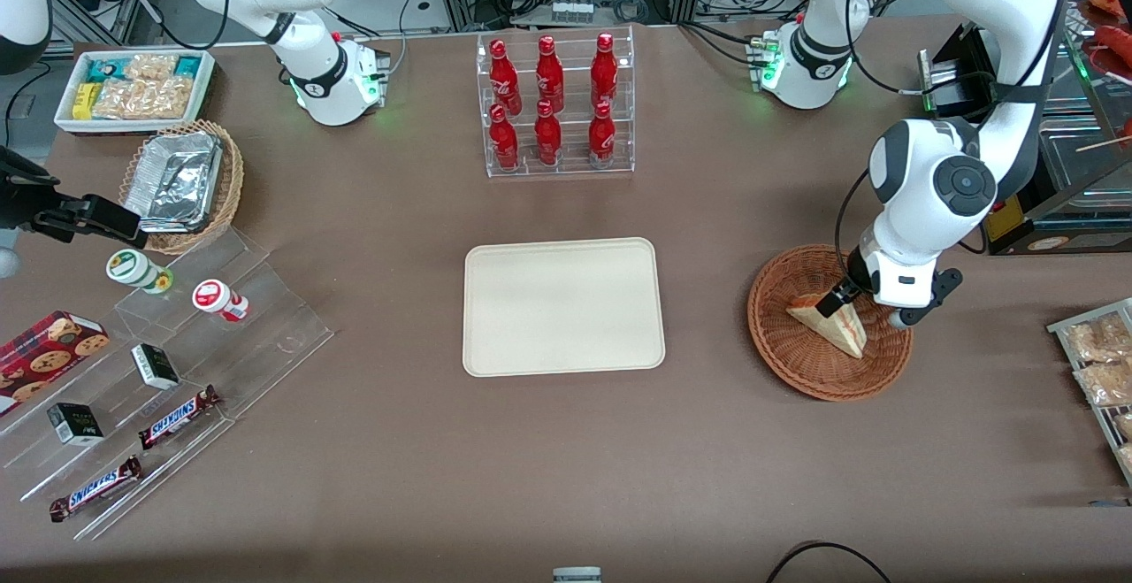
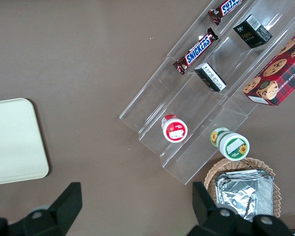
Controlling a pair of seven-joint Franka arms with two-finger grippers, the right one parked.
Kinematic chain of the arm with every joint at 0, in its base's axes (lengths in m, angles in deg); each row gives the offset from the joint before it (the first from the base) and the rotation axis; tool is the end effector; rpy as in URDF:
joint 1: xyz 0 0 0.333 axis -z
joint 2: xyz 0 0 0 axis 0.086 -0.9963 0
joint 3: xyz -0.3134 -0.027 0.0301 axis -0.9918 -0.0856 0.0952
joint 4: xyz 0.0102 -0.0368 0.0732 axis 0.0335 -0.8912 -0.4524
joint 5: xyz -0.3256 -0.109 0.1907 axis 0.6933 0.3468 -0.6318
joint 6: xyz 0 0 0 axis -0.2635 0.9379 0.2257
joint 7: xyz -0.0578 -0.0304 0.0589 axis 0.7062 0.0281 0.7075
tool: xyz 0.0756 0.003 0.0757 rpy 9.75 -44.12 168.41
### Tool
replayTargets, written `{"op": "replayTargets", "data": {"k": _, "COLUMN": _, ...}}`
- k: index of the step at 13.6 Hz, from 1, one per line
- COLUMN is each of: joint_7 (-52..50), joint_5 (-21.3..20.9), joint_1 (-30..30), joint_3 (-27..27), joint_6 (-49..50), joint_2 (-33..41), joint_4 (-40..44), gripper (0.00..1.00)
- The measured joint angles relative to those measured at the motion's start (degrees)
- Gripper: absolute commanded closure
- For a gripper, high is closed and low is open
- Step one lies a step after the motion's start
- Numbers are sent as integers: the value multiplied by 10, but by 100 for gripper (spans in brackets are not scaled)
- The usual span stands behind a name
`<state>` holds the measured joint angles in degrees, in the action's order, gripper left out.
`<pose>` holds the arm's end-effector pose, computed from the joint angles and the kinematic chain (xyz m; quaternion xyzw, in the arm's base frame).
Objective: Place sandwich from basket to tray
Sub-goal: 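Close the left gripper on the sandwich's wrapped corner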
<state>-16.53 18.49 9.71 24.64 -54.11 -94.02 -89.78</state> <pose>0.5397 -0.0678 0.2972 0.9460 0.3231 0.0218 0.0127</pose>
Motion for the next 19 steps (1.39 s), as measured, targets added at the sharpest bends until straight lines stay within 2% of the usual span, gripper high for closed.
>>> {"op": "replayTargets", "data": {"k": 9, "joint_7": -21, "joint_5": 0, "joint_1": 0, "joint_3": 1, "joint_6": -53, "joint_2": -40, "joint_4": -1, "gripper": 1}}
{"op": "replayTargets", "data": {"k": 11, "joint_7": -21, "joint_5": 0, "joint_1": 0, "joint_3": 1, "joint_6": -54, "joint_2": -44, "joint_4": -1, "gripper": 4}}
{"op": "replayTargets", "data": {"k": 12, "joint_7": -21, "joint_5": 0, "joint_1": 0, "joint_3": 1, "joint_6": -54, "joint_2": -45, "joint_4": -1, "gripper": 12}}
{"op": "replayTargets", "data": {"k": 16, "joint_7": -23, "joint_5": 0, "joint_1": 0, "joint_3": 1, "joint_6": -54, "joint_2": -51, "joint_4": -1, "gripper": 75}}
{"op": "replayTargets", "data": {"k": 17, "joint_7": -23, "joint_5": 0, "joint_1": 0, "joint_3": 1, "joint_6": -54, "joint_2": -51, "joint_4": -1, "gripper": 85}}
{"op": "replayTargets", "data": {"k": 19, "joint_7": -23, "joint_5": 0, "joint_1": 0, "joint_3": 1, "joint_6": -54, "joint_2": -51, "joint_4": 0, "gripper": 89}}
